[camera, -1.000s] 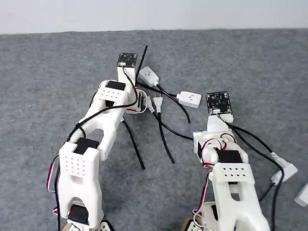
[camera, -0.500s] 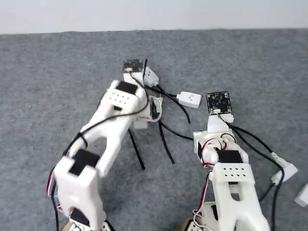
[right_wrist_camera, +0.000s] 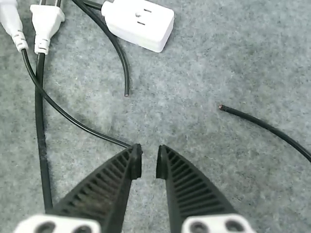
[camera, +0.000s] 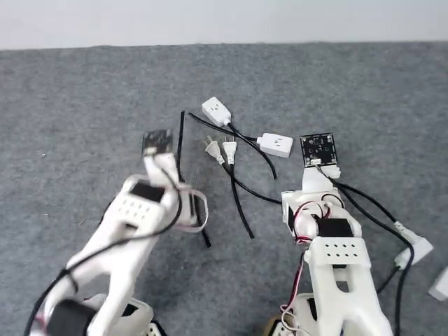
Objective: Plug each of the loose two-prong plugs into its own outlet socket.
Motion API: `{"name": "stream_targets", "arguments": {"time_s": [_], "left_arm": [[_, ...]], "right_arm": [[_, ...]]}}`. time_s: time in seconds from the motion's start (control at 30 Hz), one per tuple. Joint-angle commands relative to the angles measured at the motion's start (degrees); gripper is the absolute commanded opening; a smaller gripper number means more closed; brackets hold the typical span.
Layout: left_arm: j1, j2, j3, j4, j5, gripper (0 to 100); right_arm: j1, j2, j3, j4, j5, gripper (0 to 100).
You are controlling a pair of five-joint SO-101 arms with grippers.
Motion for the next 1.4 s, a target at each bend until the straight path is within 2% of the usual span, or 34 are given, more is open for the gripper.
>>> {"name": "stream_targets", "arguments": {"time_s": [0.0, 0.1, 0.27, 0.43, 0.67, 1.03, 1.27, 1.37], "left_arm": [[-0.88, -10.11, 7.87, -2.29, -2.99, 1], [-2.46, -13.19, 11.03, -1.93, -5.01, 1], [-9.93, -9.93, 13.41, -2.20, -9.93, 1], [-11.34, -7.38, 16.66, -6.24, -16.70, 1], [-11.25, -11.96, 15.78, -6.24, -16.79, 2], [-11.16, -21.45, 21.05, -4.31, -13.01, 26], [-11.69, -31.38, 20.88, 1.32, -13.54, 27], [-13.45, -38.15, 20.88, 3.52, -16.97, 27]], "right_arm": [[-0.48, 0.22, -0.26, -0.04, 0.62, 5.8], [-0.57, 0.22, 0.18, -0.31, 0.62, 5.8], [-0.57, 0.31, 0.35, -0.75, 0.62, 5.8], [-0.57, 0.31, 0.35, -0.75, 0.62, 5.8], [-0.66, 0.31, 0.35, -0.57, 0.62, 5.8], [-1.54, 0.31, 1.23, -1.01, 0.62, 5.8], [-1.63, -0.04, 1.23, -0.57, 0.62, 5.8], [-3.74, -0.31, 1.58, -0.04, 0.62, 5.4]]}}
